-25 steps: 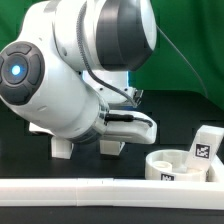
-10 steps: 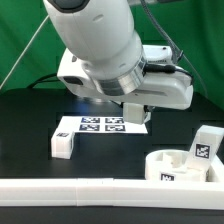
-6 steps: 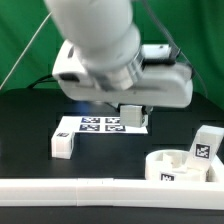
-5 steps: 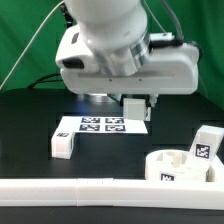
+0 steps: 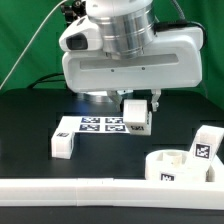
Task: Assemble stool
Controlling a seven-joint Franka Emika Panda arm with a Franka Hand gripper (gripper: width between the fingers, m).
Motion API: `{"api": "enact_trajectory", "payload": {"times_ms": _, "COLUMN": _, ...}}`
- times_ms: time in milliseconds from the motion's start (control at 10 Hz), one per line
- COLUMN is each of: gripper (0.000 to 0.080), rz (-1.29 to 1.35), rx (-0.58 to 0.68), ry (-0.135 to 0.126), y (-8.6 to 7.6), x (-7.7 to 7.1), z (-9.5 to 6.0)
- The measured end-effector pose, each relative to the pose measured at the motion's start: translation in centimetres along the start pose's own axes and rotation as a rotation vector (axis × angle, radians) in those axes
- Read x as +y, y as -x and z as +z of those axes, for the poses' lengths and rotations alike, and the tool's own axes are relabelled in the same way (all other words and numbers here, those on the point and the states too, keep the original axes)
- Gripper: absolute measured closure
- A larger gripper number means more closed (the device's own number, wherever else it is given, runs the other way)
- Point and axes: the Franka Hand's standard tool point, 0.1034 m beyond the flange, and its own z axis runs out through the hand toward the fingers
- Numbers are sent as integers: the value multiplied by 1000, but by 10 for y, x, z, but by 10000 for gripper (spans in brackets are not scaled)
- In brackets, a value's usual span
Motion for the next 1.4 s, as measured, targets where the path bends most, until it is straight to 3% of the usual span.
{"api": "enact_trajectory", "payload": {"times_ms": 300, "gripper": 461, "rz": -123, "rx": 217, "ry": 18, "y": -25, "x": -3, "z": -24}}
{"api": "enact_trajectory", "payload": {"times_ms": 600, "gripper": 461, "rz": -115, "rx": 414, "ry": 54, "y": -30, "x": 5, "z": -19}}
{"api": "enact_trajectory", "payload": {"times_ms": 700, "gripper": 461, "rz": -120, "rx": 508, "ry": 71, "y": -36, "x": 7, "z": -24}}
{"api": "enact_trajectory", "payload": {"times_ms": 900, "gripper": 461, "rz": -168, "rx": 687, "ry": 113, "y": -30, "x": 1, "z": -26}}
{"api": "enact_trajectory", "payload": {"times_ms": 1100, "gripper": 461, "rz": -127, "rx": 661, "ry": 87, "y": -27, "x": -2, "z": -26}}
{"api": "enact_trajectory", "payload": {"times_ms": 1400, "gripper": 461, "rz": -127, "rx": 655, "ry": 86, "y": -26, "x": -4, "z": -22}}
